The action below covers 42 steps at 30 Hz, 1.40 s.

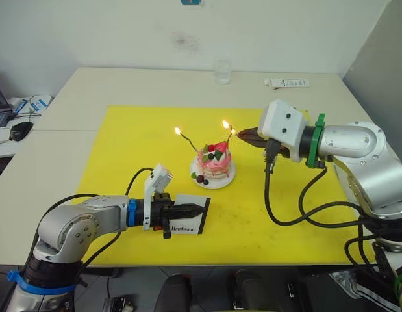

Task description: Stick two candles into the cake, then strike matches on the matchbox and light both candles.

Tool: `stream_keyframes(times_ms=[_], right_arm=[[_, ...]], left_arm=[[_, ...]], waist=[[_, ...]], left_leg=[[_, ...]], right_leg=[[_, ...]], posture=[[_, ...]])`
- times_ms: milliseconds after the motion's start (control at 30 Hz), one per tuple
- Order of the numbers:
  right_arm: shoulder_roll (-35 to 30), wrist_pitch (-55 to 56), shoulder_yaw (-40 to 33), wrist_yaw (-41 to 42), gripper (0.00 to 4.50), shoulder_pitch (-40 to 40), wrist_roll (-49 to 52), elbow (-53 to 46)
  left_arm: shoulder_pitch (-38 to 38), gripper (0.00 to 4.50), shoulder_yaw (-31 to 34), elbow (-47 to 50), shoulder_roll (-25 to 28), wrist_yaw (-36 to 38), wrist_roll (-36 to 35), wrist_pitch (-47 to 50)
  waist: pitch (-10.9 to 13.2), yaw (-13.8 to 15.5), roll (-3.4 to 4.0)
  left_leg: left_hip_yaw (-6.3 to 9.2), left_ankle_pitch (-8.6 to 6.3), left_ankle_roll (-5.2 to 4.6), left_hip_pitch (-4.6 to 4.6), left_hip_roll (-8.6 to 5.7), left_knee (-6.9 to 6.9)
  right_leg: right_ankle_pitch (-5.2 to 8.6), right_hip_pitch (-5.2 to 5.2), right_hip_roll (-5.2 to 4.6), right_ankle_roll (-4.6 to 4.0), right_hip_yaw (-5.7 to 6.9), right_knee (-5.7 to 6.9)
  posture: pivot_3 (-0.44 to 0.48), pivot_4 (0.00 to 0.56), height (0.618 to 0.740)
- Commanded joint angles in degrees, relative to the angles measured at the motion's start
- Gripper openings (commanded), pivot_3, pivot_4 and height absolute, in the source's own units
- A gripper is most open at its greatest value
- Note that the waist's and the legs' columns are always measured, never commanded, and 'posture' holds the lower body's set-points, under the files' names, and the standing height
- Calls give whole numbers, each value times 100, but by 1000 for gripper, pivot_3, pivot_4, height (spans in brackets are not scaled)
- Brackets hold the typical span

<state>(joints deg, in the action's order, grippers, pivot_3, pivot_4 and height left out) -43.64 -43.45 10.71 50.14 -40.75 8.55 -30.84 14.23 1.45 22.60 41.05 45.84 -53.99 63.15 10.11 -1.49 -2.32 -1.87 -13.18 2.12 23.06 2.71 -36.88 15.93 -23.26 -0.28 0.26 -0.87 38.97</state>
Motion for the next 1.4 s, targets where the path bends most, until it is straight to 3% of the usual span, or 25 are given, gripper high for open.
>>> stream_keyframes(times_ms=[33, 300, 467, 667, 867, 1000, 1300, 1400], right_arm=[[-359, -176, -555, 55, 14, 299, 202, -393], [-1125, -793, -2568, -360, 14, 2218, 49, -512], [-1101, -250, -3778, -591, 14, 3495, -222, 446], [-1042, 556, -3819, -1216, 14, 3632, -548, 1713], [-832, 649, -3510, -1860, 14, 3197, -693, 2523], [-710, 616, -3522, -2182, 991, 2962, -675, 2806], [-740, 884, -3636, -2115, 4278, 3030, -428, 2388], [-846, 1047, -3722, -1750, 4464, 3137, -202, 2007]], left_arm=[[-1, 0, 25, 119, 27, 141, -53, -89], [-224, 0, 50, 461, -165, 15, -444, 121], [-306, 0, -91, 622, -411, -210, -620, 216], [-330, 0, -259, 590, -612, -329, -543, 95], [-348, 0, -333, 578, -796, -456, -477, -9], [-369, 0, -368, 562, -870, -517, -433, -60], [-342, 0, -380, 458, -1040, -796, -324, -108], [-264, 0, -369, 392, -1176, -985, -342, -26]], waist=[[0, 5, 0], [-1, 20, -2], [-1, 24, -1], [-3, -39, 2], [-5, -36, 6], [-6, -14, 10], [-8, -13, 14], [-8, -15, 14]], left_leg=[[0, 0, 0, 2, -1, 0], [0, 0, 0, 3, -2, 0], [-1, 0, 0, 0, -3, -4], [-8, 1, -1, -13, -7, -7], [-6, 1, -1, -11, -9, -5], [-6, 1, -1, -7, -8, -5], [-6, 1, -1, -7, -7, -5], [-6, 1, -1, -7, -7, -5]], right_leg=[[0, 0, -1, 0, 0, -1], [1, 0, -5, 1, 0, -2], [1, 4, -3, 1, -1, -1], [-6, 8, 12, 1, -19, 3], [-6, 8, 30, 1, -16, 4], [-5, 6, 30, 2, -18, 3], [-5, 6, 28, 3, -17, 3], [-5, 7, 28, 3, -18, 3]], posture=[[0, 150, 740], [0, 150, 740], [0, 150, 740], [0, 150, 740], [0, 150, 740], [0, 150, 740], [0, 150, 740], [0, 150, 740]])
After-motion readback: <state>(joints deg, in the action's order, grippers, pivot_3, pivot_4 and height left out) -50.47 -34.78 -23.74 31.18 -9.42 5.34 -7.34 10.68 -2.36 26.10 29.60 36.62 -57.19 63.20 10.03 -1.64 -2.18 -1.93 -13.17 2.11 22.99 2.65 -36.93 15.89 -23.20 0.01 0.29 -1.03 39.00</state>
